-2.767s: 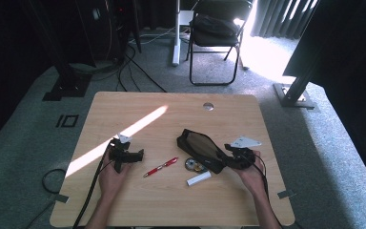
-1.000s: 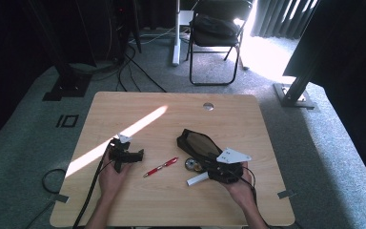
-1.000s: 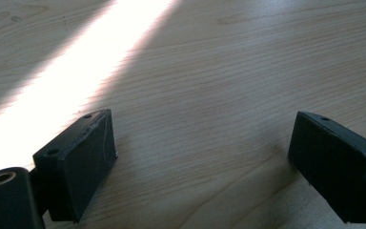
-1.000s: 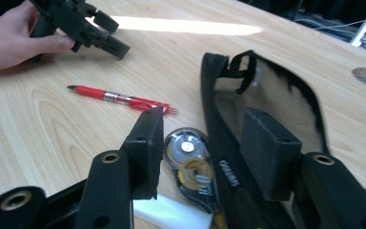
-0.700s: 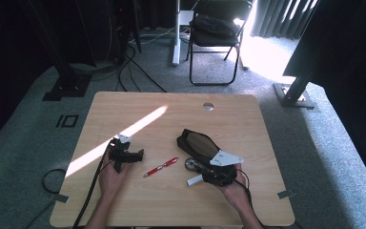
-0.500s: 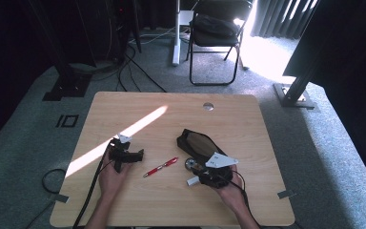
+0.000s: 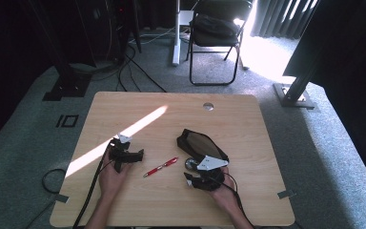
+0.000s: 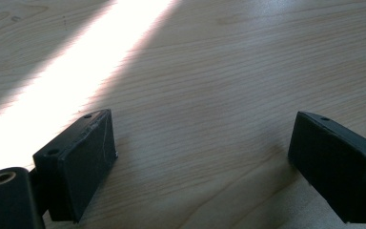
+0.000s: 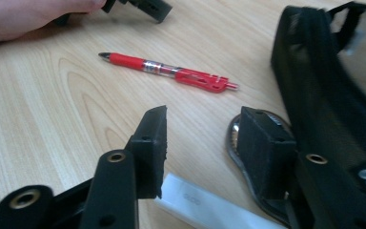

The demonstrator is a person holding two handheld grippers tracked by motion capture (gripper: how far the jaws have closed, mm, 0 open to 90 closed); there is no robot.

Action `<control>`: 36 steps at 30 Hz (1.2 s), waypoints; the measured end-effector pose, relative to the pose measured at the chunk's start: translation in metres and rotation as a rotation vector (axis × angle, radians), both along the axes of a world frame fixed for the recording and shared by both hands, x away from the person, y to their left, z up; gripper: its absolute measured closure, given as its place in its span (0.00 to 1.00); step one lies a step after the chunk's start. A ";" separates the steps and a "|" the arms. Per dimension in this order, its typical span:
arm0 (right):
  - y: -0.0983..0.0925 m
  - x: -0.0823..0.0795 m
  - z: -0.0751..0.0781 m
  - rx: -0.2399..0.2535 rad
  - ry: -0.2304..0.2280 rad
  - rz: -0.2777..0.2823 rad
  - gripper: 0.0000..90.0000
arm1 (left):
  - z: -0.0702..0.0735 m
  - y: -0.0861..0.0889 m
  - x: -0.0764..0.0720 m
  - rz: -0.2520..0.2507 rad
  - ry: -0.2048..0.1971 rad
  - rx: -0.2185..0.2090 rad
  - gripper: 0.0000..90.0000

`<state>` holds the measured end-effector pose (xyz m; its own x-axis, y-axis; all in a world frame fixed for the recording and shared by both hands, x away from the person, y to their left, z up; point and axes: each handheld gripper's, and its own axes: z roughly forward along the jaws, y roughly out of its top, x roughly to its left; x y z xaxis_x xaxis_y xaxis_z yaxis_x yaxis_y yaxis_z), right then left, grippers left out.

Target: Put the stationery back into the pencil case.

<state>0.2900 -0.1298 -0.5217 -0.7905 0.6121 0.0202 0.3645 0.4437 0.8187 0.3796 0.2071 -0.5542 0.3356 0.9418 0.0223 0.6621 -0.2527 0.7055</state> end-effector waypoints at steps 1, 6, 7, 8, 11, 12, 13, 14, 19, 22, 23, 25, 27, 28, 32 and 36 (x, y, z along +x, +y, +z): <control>0.001 0.000 -0.001 -0.001 0.006 0.004 0.57 | 0.000 0.000 0.000 0.000 0.000 0.000 0.10; 0.010 0.001 -0.007 -0.007 0.022 0.025 0.56 | 0.000 0.000 0.000 0.000 0.000 0.000 0.10; 0.012 0.002 -0.008 -0.009 0.027 0.026 0.56 | 0.000 0.000 0.000 0.000 0.000 0.000 0.10; 0.013 0.002 -0.009 -0.013 0.029 0.027 0.56 | 0.000 0.000 0.000 0.000 0.000 0.000 0.10; 0.017 0.002 -0.013 -0.028 0.035 0.032 0.56 | 0.000 0.000 0.000 0.000 0.000 0.000 0.10; 0.018 0.002 -0.014 -0.033 0.039 0.035 0.57 | 0.000 0.000 0.000 0.001 0.000 -0.001 0.10; 0.018 0.002 -0.015 -0.038 0.042 0.038 0.58 | 0.000 0.000 0.000 0.001 -0.001 -0.001 0.10; 0.019 0.002 -0.016 -0.040 0.044 0.042 0.59 | 0.000 0.000 0.000 0.001 -0.001 -0.001 0.10; 0.021 -0.001 -0.018 -0.065 0.052 0.050 0.64 | 0.000 0.000 0.000 0.001 -0.001 -0.002 0.10; 0.021 -0.002 -0.021 -0.080 0.060 0.058 0.66 | 0.000 0.000 0.000 0.001 -0.001 -0.002 0.10; 0.021 -0.003 -0.021 -0.085 0.064 0.059 0.67 | 0.000 0.000 0.000 0.001 -0.001 -0.002 0.10; 0.021 -0.005 -0.022 -0.094 0.065 0.063 0.67 | 0.000 0.000 0.000 0.001 -0.001 -0.002 0.10; 0.021 -0.006 -0.023 -0.104 0.067 0.064 0.67 | 0.000 0.000 0.000 0.001 -0.001 -0.002 0.10; 0.020 -0.006 -0.024 -0.104 0.067 0.067 0.67 | 0.000 0.000 0.000 0.002 -0.001 -0.002 0.10; 0.018 -0.010 -0.024 -0.106 0.074 0.072 0.67 | 0.000 0.000 0.000 0.001 -0.001 -0.002 0.10; 0.014 -0.014 -0.023 -0.113 0.074 0.074 0.67 | 0.000 0.000 0.000 0.001 -0.001 -0.002 0.10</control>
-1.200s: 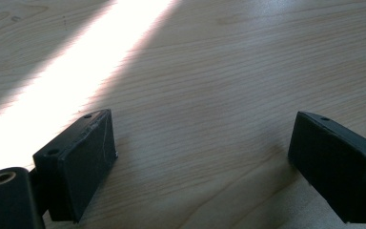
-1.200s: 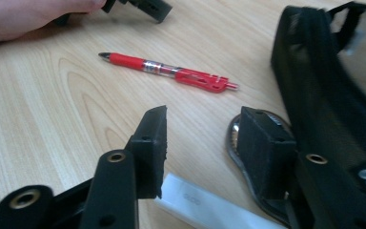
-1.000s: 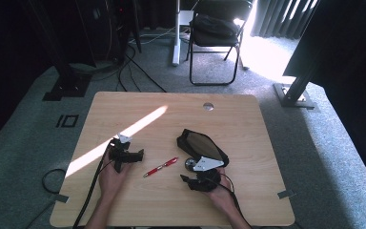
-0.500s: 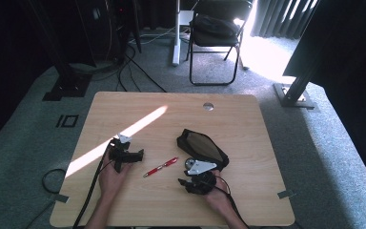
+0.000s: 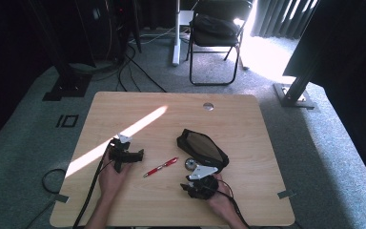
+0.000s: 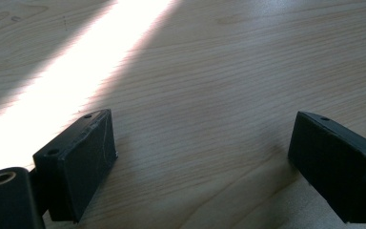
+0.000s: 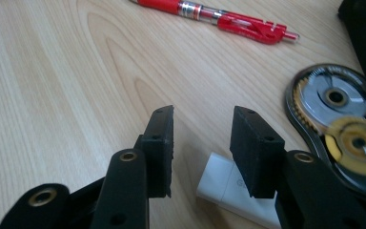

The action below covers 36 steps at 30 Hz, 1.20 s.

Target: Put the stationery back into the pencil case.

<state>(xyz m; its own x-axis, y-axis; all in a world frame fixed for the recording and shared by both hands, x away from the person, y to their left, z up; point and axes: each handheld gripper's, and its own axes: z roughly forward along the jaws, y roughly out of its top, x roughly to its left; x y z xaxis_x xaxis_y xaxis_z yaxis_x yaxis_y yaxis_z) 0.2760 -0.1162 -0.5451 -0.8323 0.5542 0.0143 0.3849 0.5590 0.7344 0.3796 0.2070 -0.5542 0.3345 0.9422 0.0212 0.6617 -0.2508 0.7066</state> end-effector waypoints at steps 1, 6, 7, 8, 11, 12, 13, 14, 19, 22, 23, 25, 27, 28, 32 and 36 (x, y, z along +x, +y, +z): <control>-0.002 -0.001 0.000 -0.003 -0.001 -0.002 0.67 | 0.000 0.000 0.000 0.000 0.000 0.000 0.10; -0.013 -0.007 0.003 -0.001 -0.012 -0.020 0.67 | 0.000 0.000 0.000 0.000 0.000 0.000 0.10; -0.015 -0.008 0.004 0.000 -0.012 -0.020 0.67 | 0.000 0.000 0.000 0.000 0.000 0.000 0.10; -0.017 -0.009 0.004 -0.002 -0.014 -0.023 0.66 | 0.000 0.000 0.000 0.000 0.000 0.000 0.10; -0.023 -0.013 0.006 -0.003 -0.030 -0.041 0.66 | 0.000 0.000 0.000 0.000 0.000 0.000 0.10; -0.026 -0.014 0.007 0.001 -0.035 -0.047 0.66 | 0.000 0.000 0.000 0.000 0.000 0.000 0.10; -0.028 -0.016 0.007 0.007 -0.044 -0.055 0.65 | 0.000 0.000 0.000 0.000 0.000 0.000 0.10; -0.029 -0.017 0.008 0.017 -0.055 -0.069 0.62 | 0.000 0.000 0.000 0.000 0.000 0.000 0.10; -0.031 -0.021 0.014 0.041 -0.121 -0.142 0.48 | 0.000 0.000 0.000 -0.001 0.001 0.001 0.10; -0.029 -0.021 0.014 0.043 -0.124 -0.132 0.49 | 0.000 0.000 0.000 -0.001 0.001 0.001 0.10; -0.025 -0.020 0.013 0.046 -0.103 -0.096 0.59 | 0.000 0.000 0.000 -0.001 0.001 0.001 0.10; -0.020 -0.021 0.011 0.041 -0.090 -0.061 0.60 | 0.000 0.000 0.000 0.000 0.000 0.000 0.10; -0.018 -0.021 0.010 0.031 -0.087 -0.050 0.60 | 0.000 0.000 0.000 0.000 0.000 0.000 0.10; -0.014 -0.021 0.007 0.020 -0.066 -0.031 0.60 | 0.000 0.000 0.000 0.000 0.000 0.000 0.10; -0.015 -0.021 0.003 -0.011 -0.041 -0.014 0.65 | 0.000 0.000 0.000 0.000 0.000 0.000 0.10; -0.024 -0.024 0.004 -0.016 -0.042 -0.027 0.67 | 0.000 0.000 0.000 0.000 0.000 0.000 0.10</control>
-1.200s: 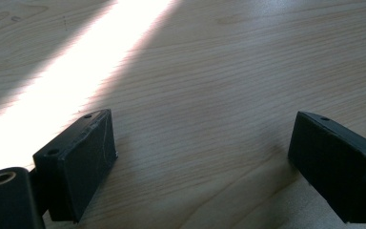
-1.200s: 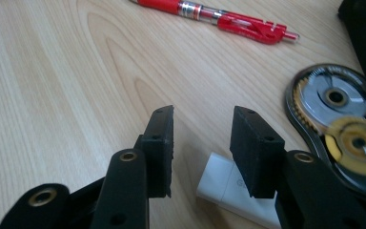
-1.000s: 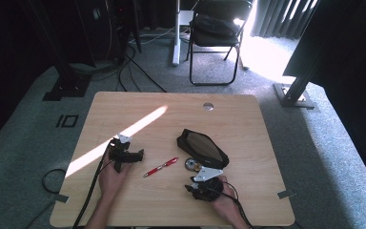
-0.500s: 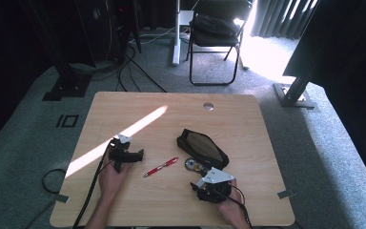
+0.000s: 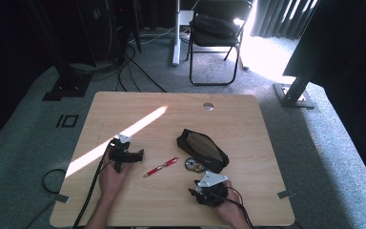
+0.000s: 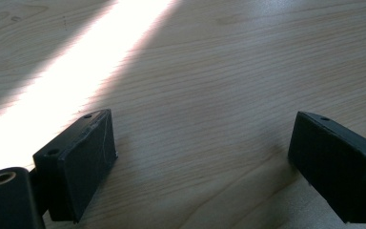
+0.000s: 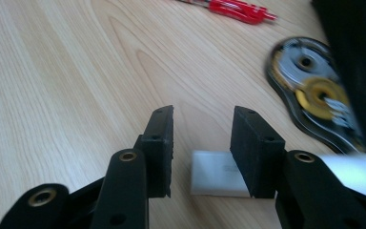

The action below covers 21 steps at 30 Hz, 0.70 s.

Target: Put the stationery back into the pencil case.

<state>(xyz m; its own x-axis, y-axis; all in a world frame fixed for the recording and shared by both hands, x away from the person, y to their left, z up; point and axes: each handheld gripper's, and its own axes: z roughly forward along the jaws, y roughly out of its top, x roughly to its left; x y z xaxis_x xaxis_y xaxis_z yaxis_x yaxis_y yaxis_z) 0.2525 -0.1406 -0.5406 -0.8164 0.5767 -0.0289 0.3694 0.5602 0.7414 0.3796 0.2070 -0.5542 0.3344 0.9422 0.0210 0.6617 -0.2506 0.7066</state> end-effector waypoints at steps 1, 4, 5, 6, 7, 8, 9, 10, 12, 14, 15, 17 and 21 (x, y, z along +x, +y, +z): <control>-0.003 -0.001 0.000 -0.002 -0.001 -0.005 0.67 | 0.000 0.000 0.000 0.000 0.000 0.000 0.10; -0.014 -0.003 0.001 -0.010 -0.009 -0.026 0.67 | 0.000 0.000 0.000 0.000 0.000 0.000 0.10; -0.017 -0.004 0.001 -0.009 -0.011 -0.030 0.66 | 0.000 0.000 0.000 0.000 0.000 0.000 0.10; -0.020 -0.005 0.001 -0.007 -0.014 -0.035 0.66 | 0.000 0.000 0.000 0.000 0.000 0.000 0.10; -0.022 -0.007 0.001 -0.007 -0.023 -0.042 0.63 | 0.000 0.000 0.000 0.000 0.000 0.000 0.10; -0.024 -0.008 0.002 -0.004 -0.033 -0.055 0.60 | 0.000 0.000 0.000 0.000 0.000 0.000 0.10; -0.025 -0.009 0.002 -0.005 -0.047 -0.075 0.57 | 0.000 0.000 0.000 0.000 0.000 0.000 0.10; -0.026 -0.011 0.003 -0.006 -0.062 -0.098 0.53 | 0.000 0.000 0.000 0.000 0.000 0.000 0.10; -0.028 -0.012 0.004 -0.013 -0.092 -0.141 0.47 | 0.000 0.000 0.000 0.000 0.000 0.001 0.10; -0.028 -0.011 0.004 -0.019 -0.105 -0.175 0.43 | 0.000 0.000 0.000 -0.001 0.001 0.002 0.10; -0.028 -0.011 0.004 -0.030 -0.114 -0.186 0.42 | 0.000 0.000 0.000 -0.001 0.001 0.002 0.10; -0.028 -0.011 0.002 -0.042 -0.116 -0.208 0.39 | 0.000 0.000 0.000 -0.001 0.001 0.002 0.10; -0.027 -0.010 0.000 -0.051 -0.097 -0.231 0.35 | 0.000 0.000 0.000 -0.001 0.001 0.002 0.10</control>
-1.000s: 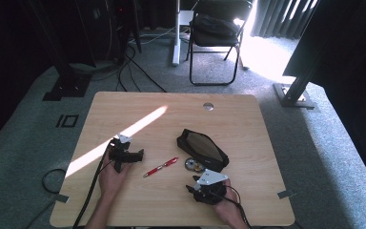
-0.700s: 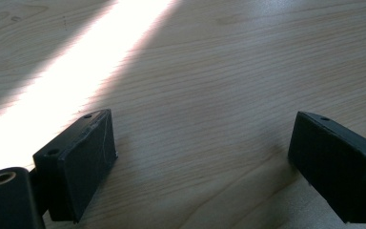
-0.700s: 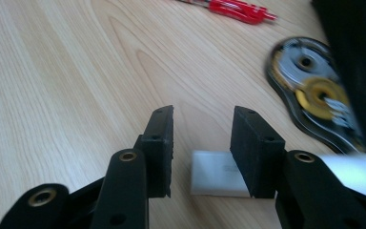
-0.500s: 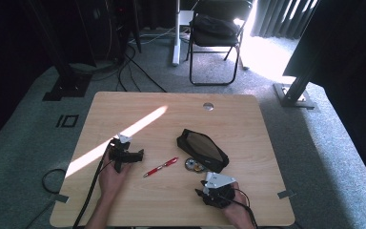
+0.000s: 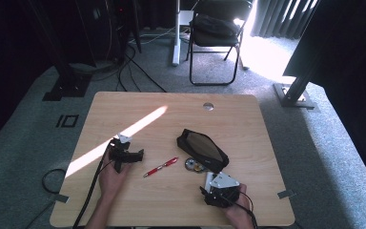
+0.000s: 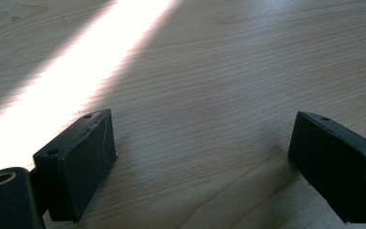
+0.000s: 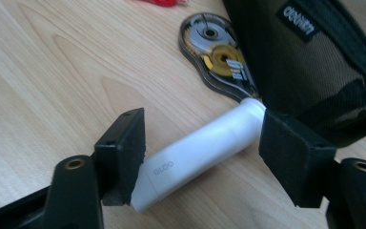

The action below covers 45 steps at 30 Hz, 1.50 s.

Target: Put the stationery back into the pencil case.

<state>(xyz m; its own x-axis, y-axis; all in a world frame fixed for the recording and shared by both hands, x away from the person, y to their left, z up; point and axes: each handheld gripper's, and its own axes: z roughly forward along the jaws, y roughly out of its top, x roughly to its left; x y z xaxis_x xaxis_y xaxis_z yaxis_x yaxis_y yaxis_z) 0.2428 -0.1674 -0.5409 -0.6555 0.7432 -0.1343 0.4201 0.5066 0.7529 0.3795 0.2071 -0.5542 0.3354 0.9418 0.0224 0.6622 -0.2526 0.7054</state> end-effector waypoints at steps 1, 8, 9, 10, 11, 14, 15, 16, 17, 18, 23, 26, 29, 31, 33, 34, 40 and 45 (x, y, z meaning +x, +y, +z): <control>0.000 0.001 -0.002 -0.011 0.003 -0.014 0.34 | 0.000 0.000 0.000 0.000 0.000 0.000 0.10; 0.000 0.007 -0.005 -0.018 0.013 -0.050 0.37 | 0.000 0.000 0.000 0.000 0.000 0.000 0.10; 0.000 0.008 -0.005 -0.023 0.016 -0.055 0.39 | 0.000 0.000 0.000 0.000 0.000 0.000 0.10; 0.000 0.008 -0.005 -0.029 0.017 -0.059 0.42 | 0.000 0.000 0.000 0.000 0.000 0.000 0.10; 0.000 0.009 -0.005 -0.029 0.021 -0.060 0.45 | 0.000 0.000 0.000 0.000 0.000 0.000 0.10; -0.002 0.007 -0.006 -0.033 0.033 -0.040 0.53 | 0.000 0.000 0.000 0.000 0.000 0.000 0.10; -0.003 0.007 -0.006 -0.035 0.035 -0.034 0.57 | 0.000 0.000 0.000 0.000 0.000 0.000 0.10; -0.004 0.006 -0.006 -0.037 0.036 -0.028 0.59 | 0.000 0.000 0.000 0.000 0.000 0.000 0.10; -0.004 0.006 -0.006 -0.039 0.037 -0.025 0.60 | 0.000 0.000 0.000 0.000 0.000 0.000 0.10; -0.005 0.006 -0.006 -0.039 0.038 -0.021 0.62 | 0.000 0.000 0.000 0.000 0.000 0.000 0.10; -0.008 0.007 -0.007 -0.038 0.044 0.013 0.70 | 0.000 0.000 0.000 0.000 0.000 0.000 0.10; -0.009 0.010 -0.008 -0.032 0.055 0.026 0.75 | 0.000 0.000 0.000 0.000 0.000 0.000 0.10; -0.011 0.013 -0.010 -0.031 0.072 0.027 0.77 | 0.000 0.000 0.000 0.000 0.000 0.000 0.10; -0.011 0.015 -0.010 -0.028 0.083 0.034 0.77 | 0.000 0.000 0.000 0.000 0.000 0.000 0.10; -0.012 0.016 -0.009 -0.034 0.091 0.042 0.77 | 0.000 0.000 0.000 0.000 0.000 0.000 0.10; -0.012 0.017 -0.008 -0.032 0.100 0.043 0.77 | 0.000 0.000 0.000 0.000 0.000 0.000 0.10; -0.016 0.026 -0.006 -0.010 0.174 0.055 0.77 | 0.000 0.000 0.000 0.001 -0.001 0.000 0.10; -0.017 0.028 -0.004 -0.025 0.193 0.072 0.77 | 0.000 0.000 0.000 0.000 0.000 0.000 0.10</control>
